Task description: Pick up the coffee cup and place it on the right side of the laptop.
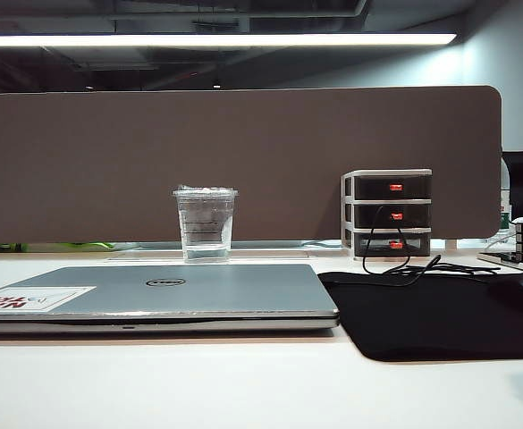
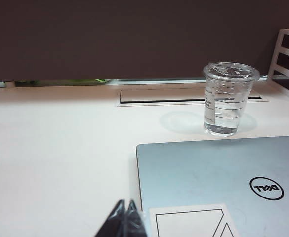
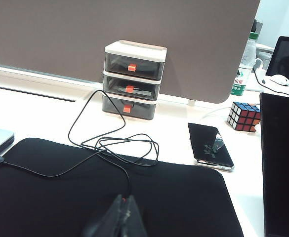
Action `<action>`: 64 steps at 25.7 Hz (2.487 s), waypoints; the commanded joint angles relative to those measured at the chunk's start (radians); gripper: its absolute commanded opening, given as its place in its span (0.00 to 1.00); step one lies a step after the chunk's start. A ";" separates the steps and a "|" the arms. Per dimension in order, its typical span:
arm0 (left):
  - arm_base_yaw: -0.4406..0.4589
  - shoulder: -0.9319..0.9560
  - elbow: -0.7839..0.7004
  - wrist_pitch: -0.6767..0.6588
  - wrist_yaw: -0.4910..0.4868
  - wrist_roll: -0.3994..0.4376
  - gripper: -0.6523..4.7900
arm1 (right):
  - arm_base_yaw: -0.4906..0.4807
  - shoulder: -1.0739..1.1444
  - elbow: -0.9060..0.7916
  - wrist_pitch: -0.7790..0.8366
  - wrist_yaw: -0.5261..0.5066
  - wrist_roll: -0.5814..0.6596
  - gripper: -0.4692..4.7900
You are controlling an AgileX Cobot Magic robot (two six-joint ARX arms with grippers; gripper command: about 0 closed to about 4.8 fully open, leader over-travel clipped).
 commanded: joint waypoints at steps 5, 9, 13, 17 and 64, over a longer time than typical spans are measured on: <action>0.002 0.000 0.005 0.009 0.004 0.001 0.11 | 0.001 0.000 -0.006 0.013 0.002 0.005 0.09; 0.002 0.000 0.005 0.009 0.004 0.001 0.11 | 0.000 0.000 -0.006 0.013 0.002 0.005 0.09; 0.002 0.000 0.005 0.009 0.005 0.000 0.11 | 0.000 0.000 -0.006 0.013 0.002 0.005 0.09; 0.002 0.000 0.005 0.009 0.050 -0.083 0.11 | 0.001 0.000 -0.006 0.013 -0.035 0.065 0.09; 0.001 0.183 0.131 0.241 0.367 -0.109 0.95 | 0.001 0.000 -0.006 -0.017 -0.507 0.147 0.09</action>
